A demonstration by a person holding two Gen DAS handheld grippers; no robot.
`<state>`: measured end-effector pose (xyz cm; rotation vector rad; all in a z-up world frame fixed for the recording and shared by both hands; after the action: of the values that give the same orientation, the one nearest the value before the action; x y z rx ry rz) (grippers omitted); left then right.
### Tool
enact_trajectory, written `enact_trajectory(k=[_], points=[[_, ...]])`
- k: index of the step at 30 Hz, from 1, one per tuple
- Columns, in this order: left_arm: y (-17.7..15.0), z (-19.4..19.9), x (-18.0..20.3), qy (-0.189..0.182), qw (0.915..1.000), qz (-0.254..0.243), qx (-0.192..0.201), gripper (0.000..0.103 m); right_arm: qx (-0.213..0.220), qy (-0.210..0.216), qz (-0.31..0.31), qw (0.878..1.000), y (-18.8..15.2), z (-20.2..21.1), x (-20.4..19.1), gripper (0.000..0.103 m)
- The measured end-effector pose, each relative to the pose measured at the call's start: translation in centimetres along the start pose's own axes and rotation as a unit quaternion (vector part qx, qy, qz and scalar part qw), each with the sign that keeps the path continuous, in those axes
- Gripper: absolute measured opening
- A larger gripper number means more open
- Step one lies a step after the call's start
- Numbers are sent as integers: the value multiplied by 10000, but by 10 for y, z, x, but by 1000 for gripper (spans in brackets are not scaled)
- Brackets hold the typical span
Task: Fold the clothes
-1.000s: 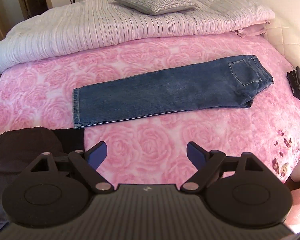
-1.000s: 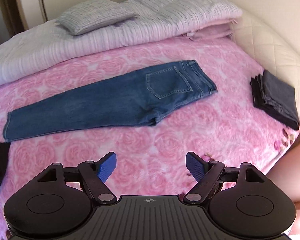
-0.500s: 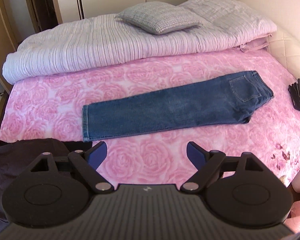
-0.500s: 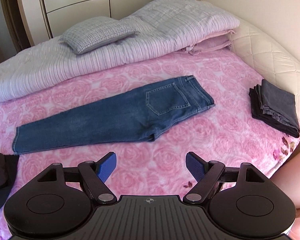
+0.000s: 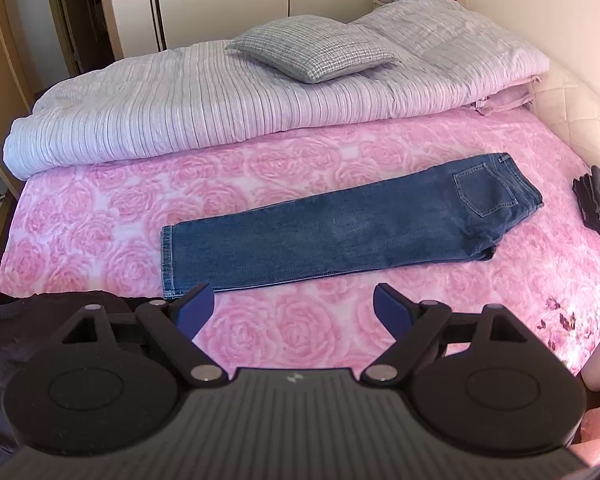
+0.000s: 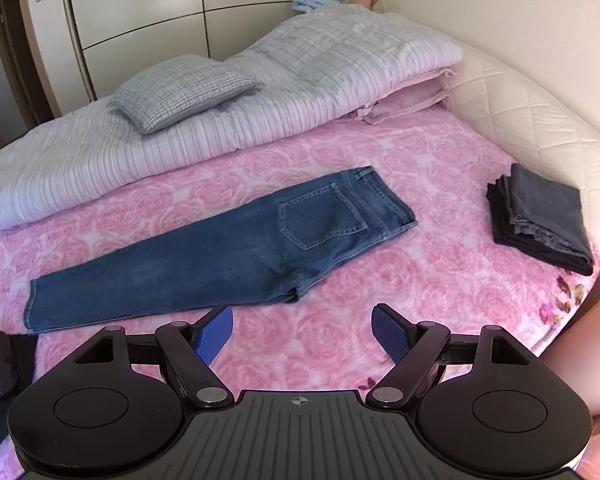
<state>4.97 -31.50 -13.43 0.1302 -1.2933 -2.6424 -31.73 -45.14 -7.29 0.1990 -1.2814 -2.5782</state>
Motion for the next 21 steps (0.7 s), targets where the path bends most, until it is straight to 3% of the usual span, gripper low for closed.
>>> enact_trajectory(k=[11, 16, 21], points=[[-23, 7, -5, 148, 9993, -198, -296, 84, -103, 139, -29, 9998, -25, -7, -8, 80], [-48, 16, -30, 397, 9969, -405, -543, 84, -57, 572, 148, 9982, -54, -26, -41, 80], [-66, 16, -66, 444, 9967, -333, -588, 84, -285, 1180, 718, 9900, -87, -38, -112, 80]])
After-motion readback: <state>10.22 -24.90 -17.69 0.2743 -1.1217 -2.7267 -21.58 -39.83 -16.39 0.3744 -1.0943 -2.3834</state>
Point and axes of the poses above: each gripper's, at about its wrist camera, not at the fingertips, and z roughly against the way its jaws point, x to its right, y to its top, the point moved 9 cm from there along -z, roughly the way its jaws point, and after that the axes turned 14 degrees about x, right-handed, at the moved point
